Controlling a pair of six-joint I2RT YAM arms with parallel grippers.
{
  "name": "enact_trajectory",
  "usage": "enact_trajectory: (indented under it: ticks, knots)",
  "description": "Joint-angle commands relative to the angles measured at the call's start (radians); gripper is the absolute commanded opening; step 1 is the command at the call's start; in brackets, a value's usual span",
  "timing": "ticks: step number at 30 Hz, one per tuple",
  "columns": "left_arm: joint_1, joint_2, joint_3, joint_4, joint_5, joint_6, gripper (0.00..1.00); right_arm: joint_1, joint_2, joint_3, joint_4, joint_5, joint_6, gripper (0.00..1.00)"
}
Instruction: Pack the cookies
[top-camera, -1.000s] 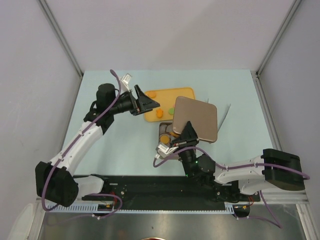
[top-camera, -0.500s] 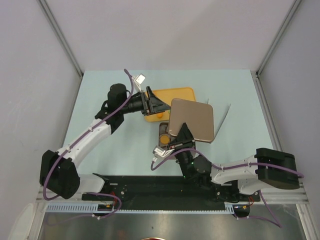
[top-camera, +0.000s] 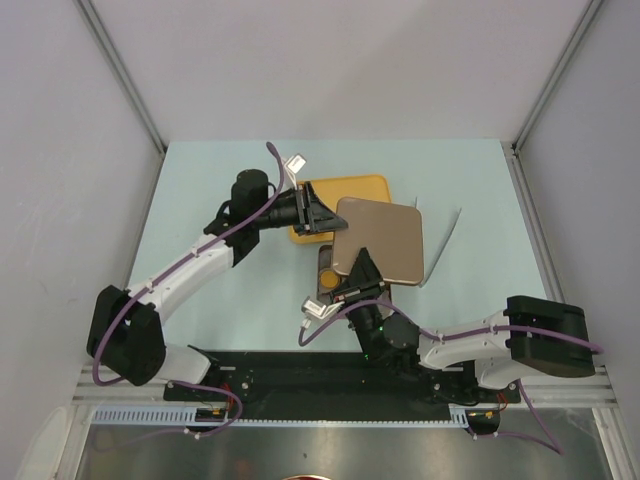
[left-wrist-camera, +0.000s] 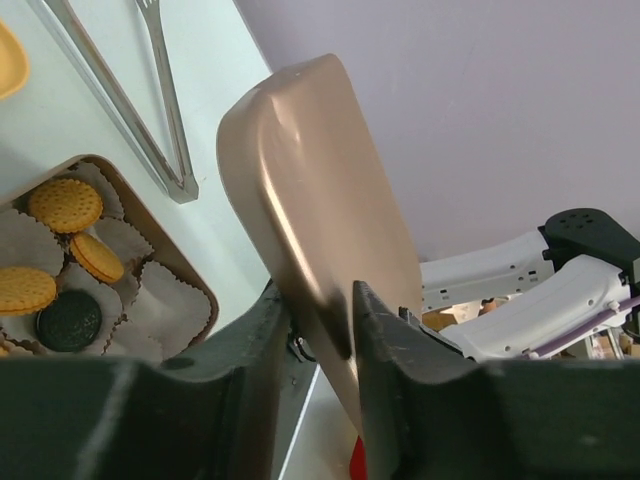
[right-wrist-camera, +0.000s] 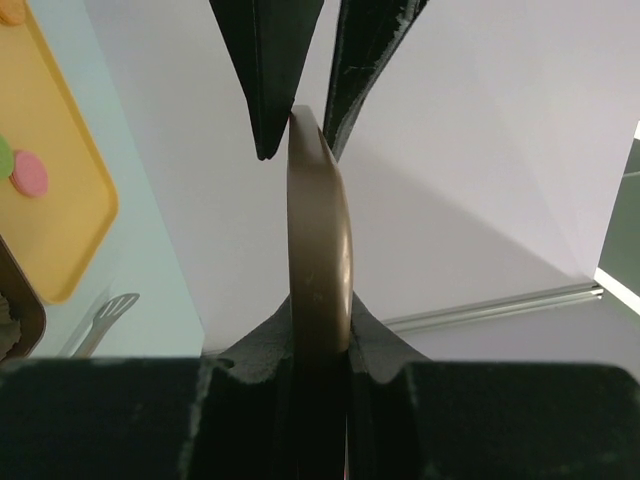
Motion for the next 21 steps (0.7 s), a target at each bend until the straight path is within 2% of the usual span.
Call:
enact_trajectory:
  ticks: [1,2,5,8,9,11,12,14,15,16,17,19,21]
  knots:
    - [-0.012,-0.006,0.001,0.064,0.029,0.016,0.31,0.006,-0.007,0.042,0.204,-0.026,-0.013,0.0]
    - [-0.012,-0.006,0.0,0.068,0.032,0.016,0.23,0.006,-0.007,0.042,0.202,-0.024,-0.012,0.0]
    - [-0.015,-0.004,-0.002,0.076,0.046,0.016,0.13,0.006,-0.009,0.04,0.205,-0.023,-0.013,0.0]
    - [-0.015,-0.007,-0.003,0.082,0.049,0.014,0.07,0.006,-0.013,0.042,0.207,-0.023,-0.015,0.0]
    - [-0.015,-0.009,-0.005,0.082,0.05,0.014,0.04,0.006,-0.013,0.04,0.21,-0.021,-0.018,0.05]
    - [-0.014,-0.01,-0.003,0.085,0.052,0.014,0.0,0.006,-0.022,0.04,0.214,-0.017,-0.015,0.18]
    - [-0.014,-0.012,-0.003,0.087,0.052,0.017,0.0,0.006,-0.025,0.042,0.213,-0.014,-0.013,0.38]
    - [-0.012,-0.018,-0.003,0.087,0.049,0.019,0.01,0.011,-0.038,0.042,0.216,-0.006,0.003,0.57]
    - [-0.008,-0.02,-0.003,0.087,0.047,0.019,0.0,0.012,-0.047,0.04,0.216,0.003,0.011,0.72]
    - [-0.003,-0.02,-0.003,0.087,0.047,0.019,0.0,0.015,-0.061,0.043,0.211,0.011,0.035,0.78]
    - [0.004,-0.021,-0.003,0.087,0.047,0.019,0.0,0.026,-0.07,0.043,0.208,0.023,0.048,0.89]
    - [0.014,-0.021,-0.003,0.093,0.05,0.014,0.0,0.04,-0.091,0.045,0.164,0.063,0.083,0.97]
    - [0.027,-0.02,-0.005,0.093,0.052,0.008,0.0,0.063,-0.137,0.045,0.078,0.1,0.147,1.0]
